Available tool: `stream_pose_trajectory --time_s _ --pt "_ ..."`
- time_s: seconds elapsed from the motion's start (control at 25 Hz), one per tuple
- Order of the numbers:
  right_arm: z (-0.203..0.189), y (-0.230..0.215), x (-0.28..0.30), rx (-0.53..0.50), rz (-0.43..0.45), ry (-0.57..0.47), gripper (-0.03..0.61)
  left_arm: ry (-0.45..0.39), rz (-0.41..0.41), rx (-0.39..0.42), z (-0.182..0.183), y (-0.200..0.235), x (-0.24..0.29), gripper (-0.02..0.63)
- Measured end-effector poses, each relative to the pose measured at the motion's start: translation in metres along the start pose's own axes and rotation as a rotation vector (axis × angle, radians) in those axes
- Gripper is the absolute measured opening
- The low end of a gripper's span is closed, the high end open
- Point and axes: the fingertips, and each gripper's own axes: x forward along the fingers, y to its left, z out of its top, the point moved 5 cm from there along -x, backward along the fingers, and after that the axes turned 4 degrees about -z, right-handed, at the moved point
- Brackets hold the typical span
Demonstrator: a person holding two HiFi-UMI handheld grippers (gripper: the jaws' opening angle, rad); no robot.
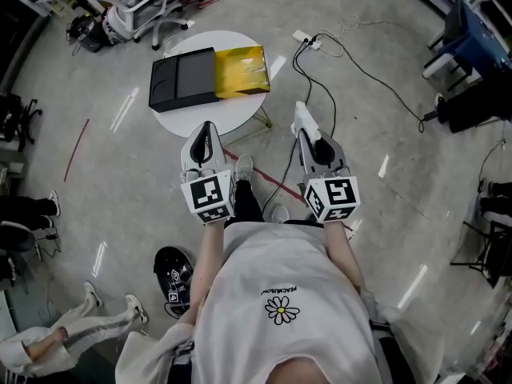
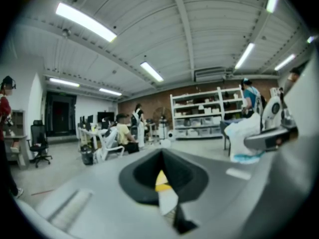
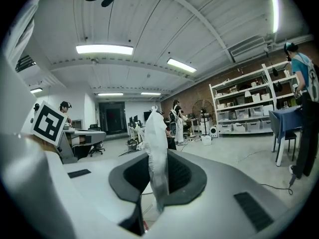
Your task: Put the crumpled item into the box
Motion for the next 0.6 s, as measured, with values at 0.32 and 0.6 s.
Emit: stream_pose_trajectory --time_s 0.32,0.6 --pt "0.026 0.004 0.088 -0.047 -0.03 0.012 0.046 -0.022 -0.044 -0.041 0.017 0.05 0.08 -0.002" --pt "0.047 0.026 0.172 -0.094 -0.066 -0.004 0.046 -0.062 -0.111 -0.048 0.027 0.11 0.152 -0.002"
